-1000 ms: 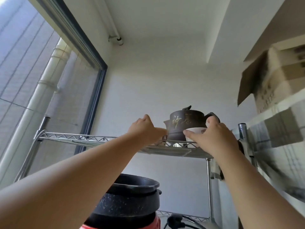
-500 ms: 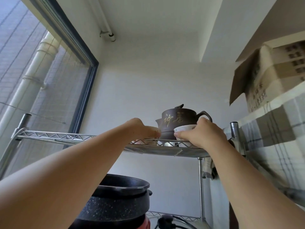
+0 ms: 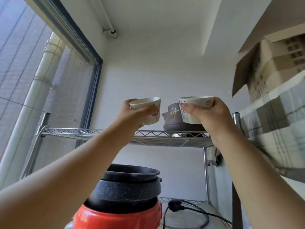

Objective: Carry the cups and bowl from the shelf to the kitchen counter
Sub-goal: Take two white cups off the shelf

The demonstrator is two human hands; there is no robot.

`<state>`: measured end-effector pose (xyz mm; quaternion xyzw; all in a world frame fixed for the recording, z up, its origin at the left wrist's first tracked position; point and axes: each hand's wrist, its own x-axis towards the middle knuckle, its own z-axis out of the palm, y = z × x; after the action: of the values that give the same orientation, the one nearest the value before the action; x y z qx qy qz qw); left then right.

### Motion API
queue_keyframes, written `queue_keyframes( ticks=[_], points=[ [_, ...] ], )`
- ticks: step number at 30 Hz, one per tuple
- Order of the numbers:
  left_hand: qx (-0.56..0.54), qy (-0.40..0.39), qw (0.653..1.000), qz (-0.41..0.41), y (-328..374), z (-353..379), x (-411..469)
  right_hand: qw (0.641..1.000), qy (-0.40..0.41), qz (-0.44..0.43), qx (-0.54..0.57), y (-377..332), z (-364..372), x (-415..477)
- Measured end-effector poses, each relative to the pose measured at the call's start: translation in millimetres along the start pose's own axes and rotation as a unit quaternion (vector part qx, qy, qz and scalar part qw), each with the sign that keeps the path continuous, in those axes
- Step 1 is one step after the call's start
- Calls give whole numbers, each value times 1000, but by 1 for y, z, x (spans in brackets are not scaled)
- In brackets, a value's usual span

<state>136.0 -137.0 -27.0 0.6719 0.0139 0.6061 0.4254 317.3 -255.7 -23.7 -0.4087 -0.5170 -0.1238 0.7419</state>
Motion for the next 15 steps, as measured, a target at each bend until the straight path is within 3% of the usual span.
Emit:
queue_keyframes(
  ticks=[9, 15],
  points=[
    [-120, -99, 986, -55, -48, -38, -128, 986, -146, 3, 84, -4, -24, -139],
    [-111, -119, 978, -131, -79, -50, -223, 985, -116, 91, 91, 33, -43, -238]
  ],
)
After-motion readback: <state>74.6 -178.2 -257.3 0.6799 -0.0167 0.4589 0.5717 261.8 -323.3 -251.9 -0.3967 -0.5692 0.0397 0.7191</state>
